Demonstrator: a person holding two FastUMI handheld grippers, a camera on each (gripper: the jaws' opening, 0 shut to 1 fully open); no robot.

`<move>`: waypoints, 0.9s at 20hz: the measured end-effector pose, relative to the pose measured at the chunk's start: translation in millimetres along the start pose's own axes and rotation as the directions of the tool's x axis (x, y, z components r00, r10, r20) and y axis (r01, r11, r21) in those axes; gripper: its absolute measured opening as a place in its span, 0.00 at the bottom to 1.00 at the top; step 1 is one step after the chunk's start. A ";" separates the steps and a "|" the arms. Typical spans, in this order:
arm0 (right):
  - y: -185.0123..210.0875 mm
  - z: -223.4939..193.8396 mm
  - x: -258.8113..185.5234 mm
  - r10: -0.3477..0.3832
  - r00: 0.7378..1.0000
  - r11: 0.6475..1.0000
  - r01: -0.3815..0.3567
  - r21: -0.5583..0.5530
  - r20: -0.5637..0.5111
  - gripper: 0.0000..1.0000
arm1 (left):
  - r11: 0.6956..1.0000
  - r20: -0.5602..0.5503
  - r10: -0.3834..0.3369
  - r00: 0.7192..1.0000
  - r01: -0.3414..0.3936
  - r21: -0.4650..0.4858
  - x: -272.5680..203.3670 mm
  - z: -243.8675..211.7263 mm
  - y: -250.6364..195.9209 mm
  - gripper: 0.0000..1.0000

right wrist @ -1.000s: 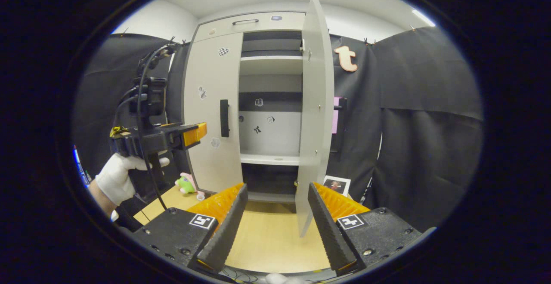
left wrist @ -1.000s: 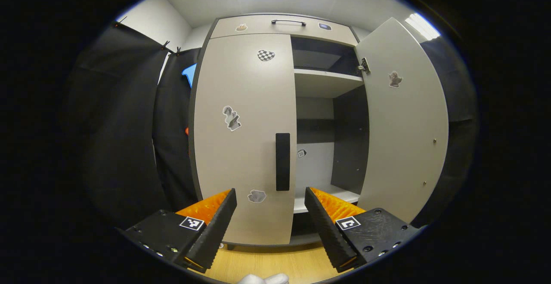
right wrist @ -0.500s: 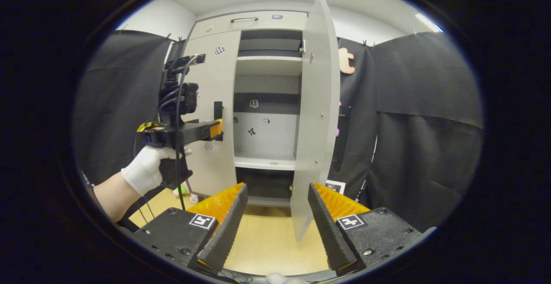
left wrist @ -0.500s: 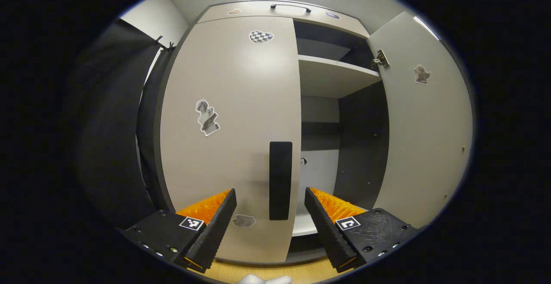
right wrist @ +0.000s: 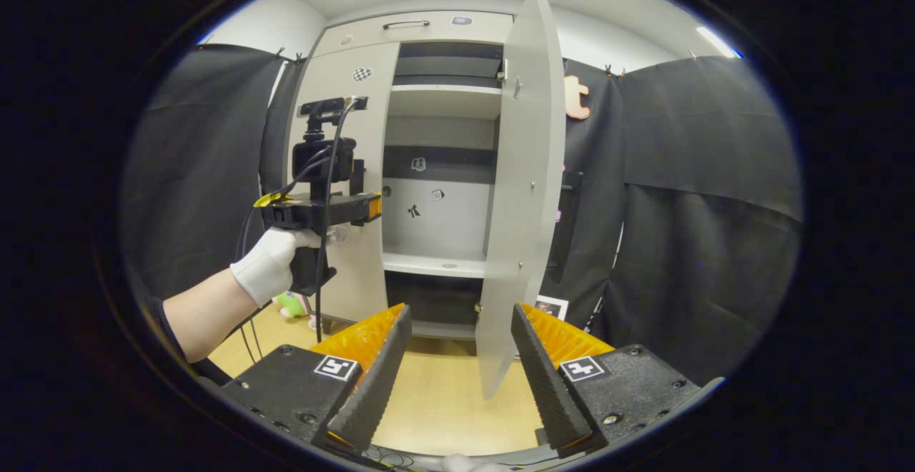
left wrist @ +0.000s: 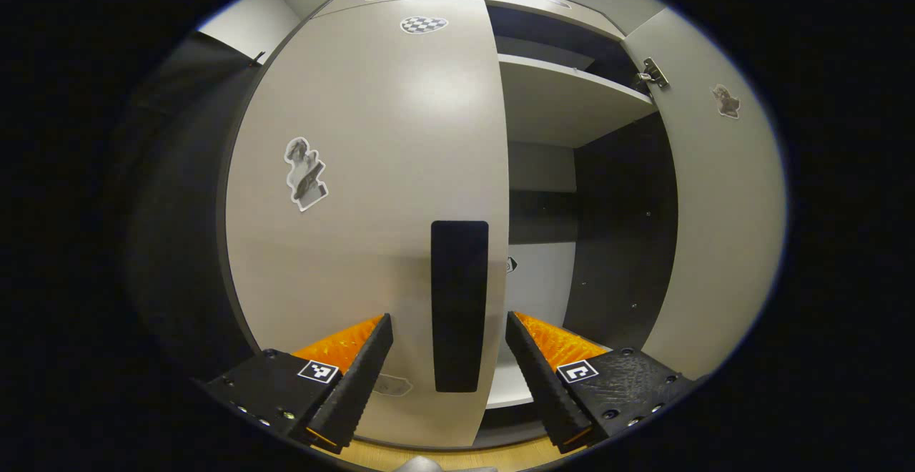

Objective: Open the right door of the double-door shoe cabinet with the right hand, and open the left door with the left hand.

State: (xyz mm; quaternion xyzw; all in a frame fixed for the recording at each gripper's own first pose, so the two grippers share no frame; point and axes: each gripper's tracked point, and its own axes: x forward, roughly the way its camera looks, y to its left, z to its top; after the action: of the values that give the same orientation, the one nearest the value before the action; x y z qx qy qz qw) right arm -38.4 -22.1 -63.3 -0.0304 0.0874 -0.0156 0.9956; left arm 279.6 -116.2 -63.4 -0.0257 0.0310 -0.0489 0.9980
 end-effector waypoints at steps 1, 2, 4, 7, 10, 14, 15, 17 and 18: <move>-0.5 0.6 0.2 0.003 1.000 1.000 -0.003 0.001 0.003 0.88 | 1.000 -0.006 0.011 1.000 -0.011 0.001 1.5 -1.0 2.7 0.92; -2.1 1.9 0.6 0.004 1.000 1.000 -0.004 -0.002 0.009 0.88 | 1.000 -0.007 0.010 1.000 -0.010 -0.003 3.4 -1.2 2.9 0.77; -2.2 2.7 -0.4 0.006 1.000 1.000 -0.006 -0.009 0.013 0.88 | 1.000 -0.008 0.027 1.000 -0.027 -0.015 3.3 -0.7 6.3 0.67; 0.7 6.5 -1.1 0.020 1.000 1.000 -0.020 -0.006 0.014 0.88 | 1.000 -0.025 -0.013 1.000 0.013 0.000 2.6 -2.1 -0.2 0.52; 1.8 11.7 -6.6 0.028 0.999 1.000 -0.028 -0.013 0.033 0.88 | 1.000 -0.017 0.013 1.000 -0.012 0.019 3.8 -1.1 -1.4 0.23; 0.9 13.8 -18.5 0.033 0.999 0.999 -0.033 -0.012 0.041 0.88 | 1.000 -0.012 0.013 1.000 -0.013 0.014 1.9 -1.2 -0.9 0.07; -0.9 14.0 -21.9 0.031 0.999 0.999 -0.030 -0.012 0.042 0.88 | 1.000 -0.011 0.010 1.000 -0.010 0.020 0.4 -1.1 -1.2 0.07; -5.0 18.6 -26.3 0.024 0.998 1.000 -0.024 -0.008 0.049 0.88 | 0.999 -0.007 0.001 1.000 0.000 0.043 -1.6 -0.3 -0.7 0.07; -7.1 19.5 -29.1 0.022 0.998 1.000 -0.022 -0.007 0.053 0.88 | 0.999 -0.006 -0.008 1.000 0.008 0.034 -2.6 -1.0 -1.8 0.04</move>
State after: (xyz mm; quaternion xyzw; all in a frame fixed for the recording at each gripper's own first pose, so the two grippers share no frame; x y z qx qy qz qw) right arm -63.8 -27.0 -38.6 -0.0330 0.0614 -0.0035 0.9976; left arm 276.8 -117.8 -64.1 -0.0088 0.0328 -0.0533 0.9980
